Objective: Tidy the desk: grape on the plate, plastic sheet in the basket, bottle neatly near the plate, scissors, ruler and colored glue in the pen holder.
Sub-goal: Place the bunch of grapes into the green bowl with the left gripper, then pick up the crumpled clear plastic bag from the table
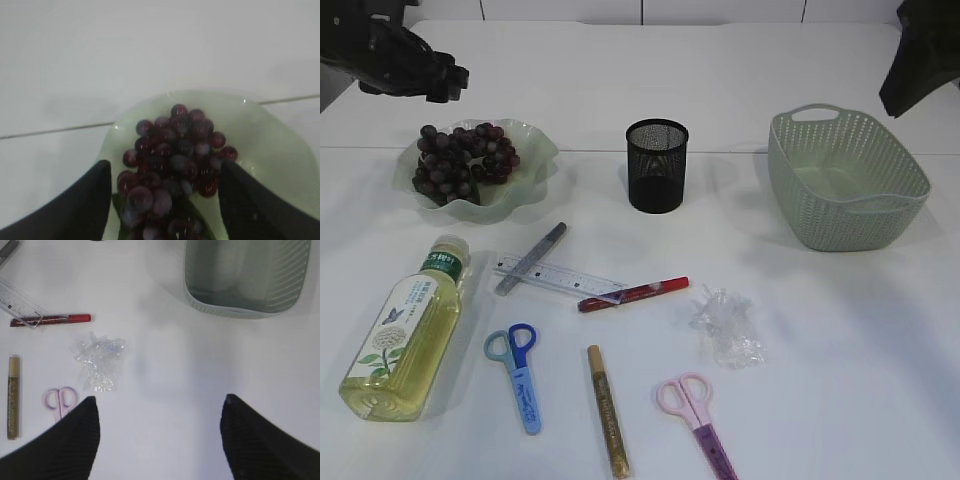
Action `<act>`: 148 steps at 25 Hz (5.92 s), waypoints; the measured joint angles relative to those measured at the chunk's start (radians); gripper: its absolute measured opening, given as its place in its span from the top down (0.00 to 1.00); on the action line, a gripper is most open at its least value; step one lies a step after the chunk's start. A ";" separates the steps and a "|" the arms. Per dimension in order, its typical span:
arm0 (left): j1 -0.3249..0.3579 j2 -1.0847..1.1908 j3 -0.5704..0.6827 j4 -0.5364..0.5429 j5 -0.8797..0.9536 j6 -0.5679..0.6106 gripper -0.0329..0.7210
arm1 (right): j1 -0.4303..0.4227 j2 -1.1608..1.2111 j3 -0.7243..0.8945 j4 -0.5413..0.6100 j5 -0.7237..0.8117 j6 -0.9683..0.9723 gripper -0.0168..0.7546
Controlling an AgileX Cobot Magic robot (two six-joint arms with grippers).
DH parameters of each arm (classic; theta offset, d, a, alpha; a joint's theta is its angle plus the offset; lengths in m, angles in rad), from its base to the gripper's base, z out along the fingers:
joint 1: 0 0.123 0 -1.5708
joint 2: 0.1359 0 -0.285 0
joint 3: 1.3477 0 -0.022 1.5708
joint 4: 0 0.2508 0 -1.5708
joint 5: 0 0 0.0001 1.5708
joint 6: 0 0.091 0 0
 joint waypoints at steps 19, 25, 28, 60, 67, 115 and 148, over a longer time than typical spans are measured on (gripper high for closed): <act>-0.034 -0.249 -0.002 -0.184 0.891 0.035 0.39 | 0.000 0.000 0.024 0.141 0.000 0.000 0.22; -0.034 -0.249 -0.002 -0.194 0.902 0.047 0.39 | 0.000 0.000 0.095 0.177 0.000 0.000 0.22; -0.034 -0.249 -0.002 -0.239 0.904 0.067 0.39 | 0.000 0.000 0.097 0.179 0.000 0.000 0.22; -0.034 -0.349 -0.002 -0.302 0.915 0.105 0.39 | 0.228 0.463 0.001 0.019 -0.169 0.233 0.22; -0.034 -0.349 -0.002 -0.304 0.915 0.105 0.39 | 0.229 0.536 -0.001 0.034 -0.185 0.228 0.22; -0.034 -0.349 -0.002 -0.304 0.915 0.107 0.39 | 0.229 0.688 -0.072 0.040 -0.138 0.164 0.22; -0.034 -0.349 -0.002 -0.332 0.915 0.107 0.39 | 0.229 0.720 -0.086 -0.020 -0.114 0.164 0.96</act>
